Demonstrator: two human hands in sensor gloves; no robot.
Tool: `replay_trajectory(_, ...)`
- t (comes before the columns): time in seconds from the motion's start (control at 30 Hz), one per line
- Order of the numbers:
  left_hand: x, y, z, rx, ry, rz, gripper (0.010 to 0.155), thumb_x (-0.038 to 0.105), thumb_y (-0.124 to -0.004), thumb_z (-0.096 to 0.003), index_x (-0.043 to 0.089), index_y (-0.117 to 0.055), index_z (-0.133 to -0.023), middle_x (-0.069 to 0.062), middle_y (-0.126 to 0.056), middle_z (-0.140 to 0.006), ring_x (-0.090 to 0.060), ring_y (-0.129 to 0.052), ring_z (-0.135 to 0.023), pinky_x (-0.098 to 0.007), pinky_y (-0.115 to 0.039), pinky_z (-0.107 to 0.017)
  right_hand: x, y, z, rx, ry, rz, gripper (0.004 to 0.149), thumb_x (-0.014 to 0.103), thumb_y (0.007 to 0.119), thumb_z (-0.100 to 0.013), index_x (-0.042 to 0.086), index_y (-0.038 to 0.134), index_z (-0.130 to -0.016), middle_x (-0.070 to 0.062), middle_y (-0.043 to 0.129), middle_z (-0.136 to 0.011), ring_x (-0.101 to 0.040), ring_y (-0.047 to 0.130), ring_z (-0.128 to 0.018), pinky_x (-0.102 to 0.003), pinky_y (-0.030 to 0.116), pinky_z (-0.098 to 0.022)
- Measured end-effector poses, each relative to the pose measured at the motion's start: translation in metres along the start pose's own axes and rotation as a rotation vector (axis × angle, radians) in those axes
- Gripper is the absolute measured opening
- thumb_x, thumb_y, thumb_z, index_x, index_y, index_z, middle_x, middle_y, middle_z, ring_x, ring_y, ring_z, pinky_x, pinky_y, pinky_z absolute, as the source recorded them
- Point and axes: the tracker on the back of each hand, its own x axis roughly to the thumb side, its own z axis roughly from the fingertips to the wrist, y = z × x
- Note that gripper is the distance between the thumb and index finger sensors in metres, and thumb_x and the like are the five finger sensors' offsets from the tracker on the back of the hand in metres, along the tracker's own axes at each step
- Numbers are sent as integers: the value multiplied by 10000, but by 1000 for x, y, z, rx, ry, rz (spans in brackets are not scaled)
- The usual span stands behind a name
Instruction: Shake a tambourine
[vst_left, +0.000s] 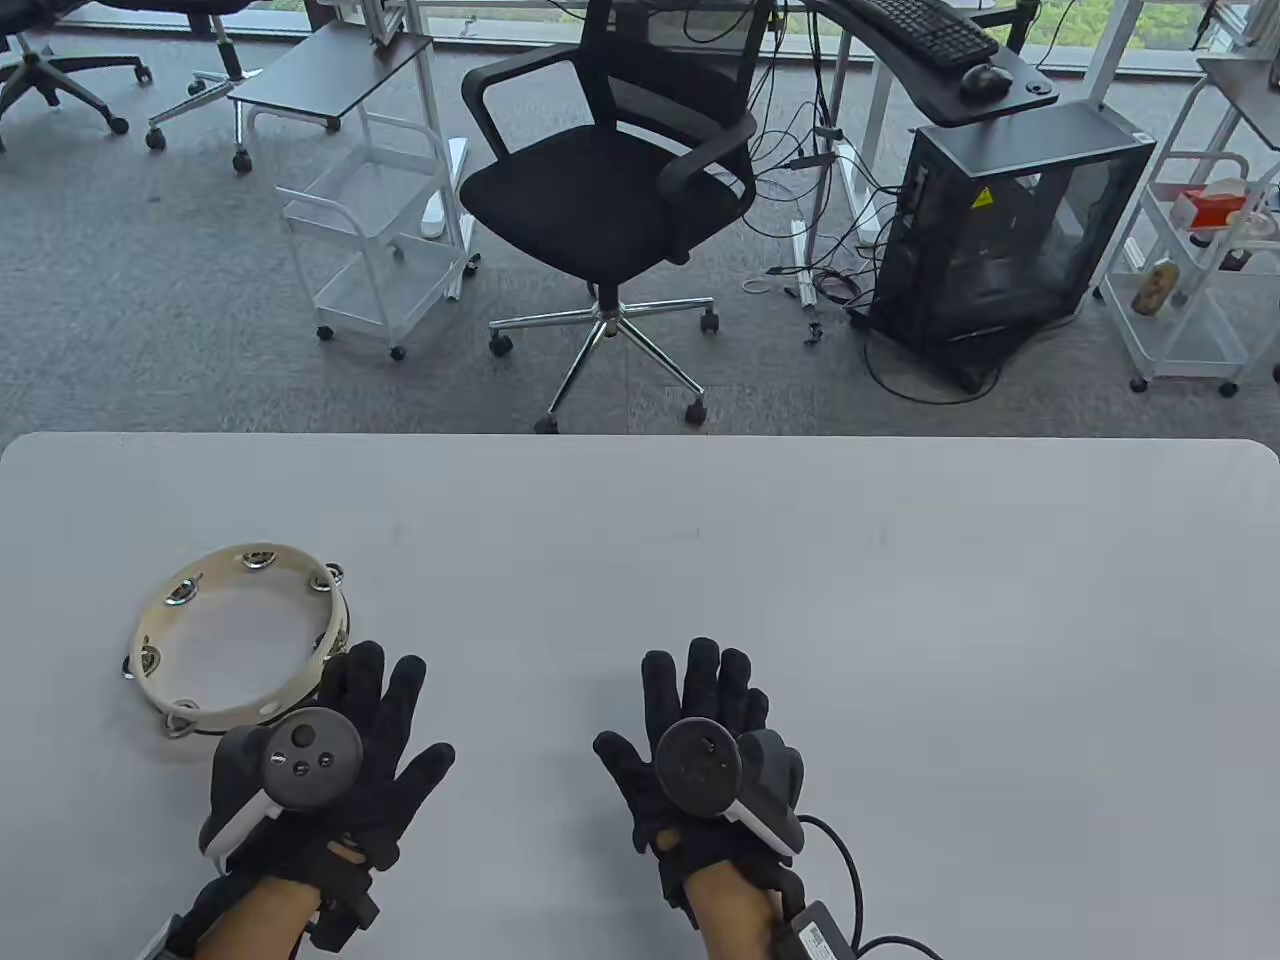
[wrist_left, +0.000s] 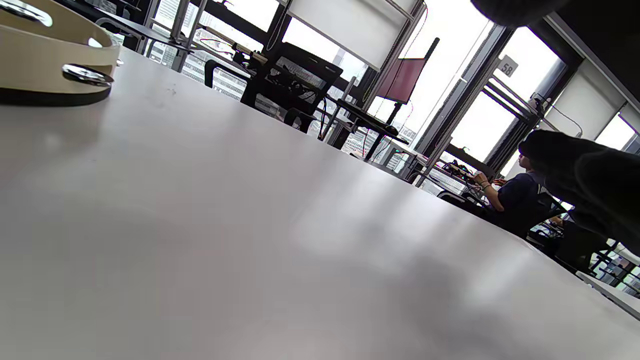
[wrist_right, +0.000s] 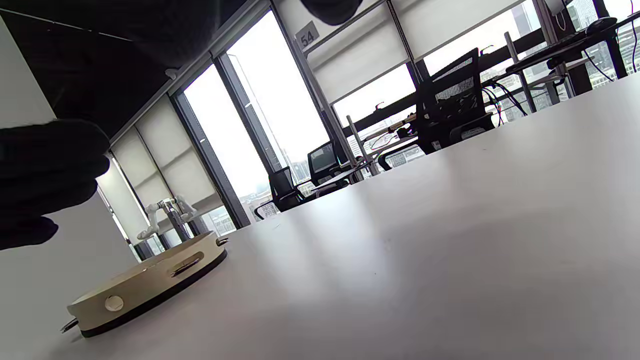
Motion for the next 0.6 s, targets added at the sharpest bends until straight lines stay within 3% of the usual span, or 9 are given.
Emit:
replay_trajectory(0.4,-3,0,-2,-10,20,0,847,707,-562,-528,255,-184,-1136,-231,-30,-1174,-543,-70,-1056,-762,-255,-648,1,4,-1,21,-5,1,886,629,574,-533,31,251,-1101,-360,112,-1065,-661,117,-932,-767,249,-582)
replay_trajectory(0.5,-17,7,-3,10,73,17,877,711,-574,-526,233,-149,-1126,-225,-21,-1173,-541,-65,-1059,-763,-246,-651,-2,3,-1,27,6,-13,878,625,579,-532,39,260,-1103,-359,116,-1066,-661,120,-932,-766,251,-582)
replay_trajectory(0.6,-46,21,-2,104,193,55,950,694,-607,-525,153,-55,-1079,-227,-6,-1165,-541,-61,-1059,-763,-233,-651,-5,1,-1,30,17,-28,877,623,580,-534,35,264,-1103,-361,121,-1066,-662,123,-932,-766,251,-583)
